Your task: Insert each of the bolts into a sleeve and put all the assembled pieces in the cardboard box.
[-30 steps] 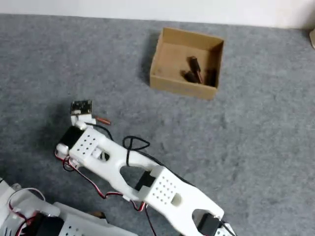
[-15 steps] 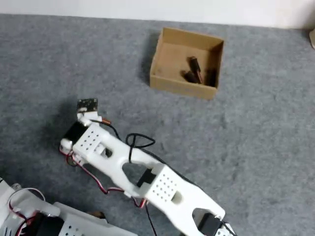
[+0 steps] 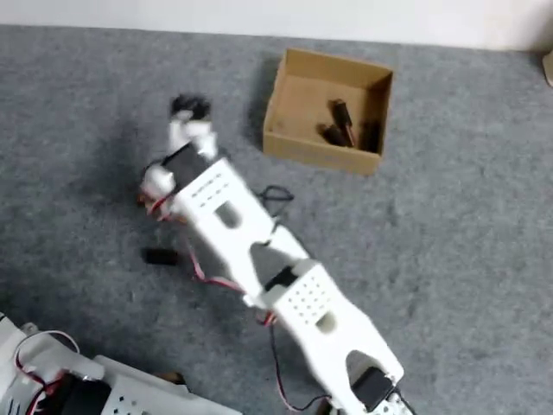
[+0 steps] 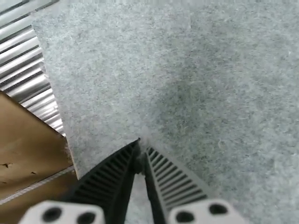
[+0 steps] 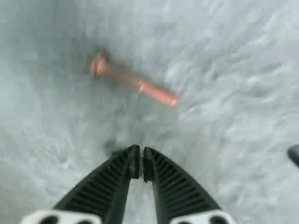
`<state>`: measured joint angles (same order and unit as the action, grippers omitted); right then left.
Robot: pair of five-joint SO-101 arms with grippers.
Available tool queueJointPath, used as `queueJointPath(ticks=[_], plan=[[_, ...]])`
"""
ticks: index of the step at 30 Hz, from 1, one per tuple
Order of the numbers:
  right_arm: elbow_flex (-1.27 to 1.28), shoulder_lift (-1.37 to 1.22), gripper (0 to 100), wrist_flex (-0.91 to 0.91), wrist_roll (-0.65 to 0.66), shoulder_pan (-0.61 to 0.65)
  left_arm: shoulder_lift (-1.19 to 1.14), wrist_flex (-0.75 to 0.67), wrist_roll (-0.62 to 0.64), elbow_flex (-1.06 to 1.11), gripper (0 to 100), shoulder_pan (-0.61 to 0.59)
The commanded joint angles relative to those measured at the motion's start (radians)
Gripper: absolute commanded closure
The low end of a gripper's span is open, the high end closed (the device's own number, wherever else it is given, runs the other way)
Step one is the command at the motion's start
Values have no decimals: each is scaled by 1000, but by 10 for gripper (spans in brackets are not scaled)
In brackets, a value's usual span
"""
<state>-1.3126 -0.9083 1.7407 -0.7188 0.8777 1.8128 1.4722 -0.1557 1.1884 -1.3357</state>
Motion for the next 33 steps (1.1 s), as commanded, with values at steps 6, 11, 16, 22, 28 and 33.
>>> queueJointPath(ticks=[6,11,16,22,28,33], plan=[[2,163,990,22,81,-59,2,-5,-2,-2,993,-16],[116,110,988,21,80,116,2,-5,-5,-2,993,-16],[130,113,988,22,3,183,2,-5,-3,-2,993,-16],[213,105,988,24,-3,254,2,-5,-3,-2,993,-16],[349,96,967,18,-6,280,2,-5,-3,-2,993,-16],[361,96,865,19,-5,271,2,-5,-3,-2,993,-16]])
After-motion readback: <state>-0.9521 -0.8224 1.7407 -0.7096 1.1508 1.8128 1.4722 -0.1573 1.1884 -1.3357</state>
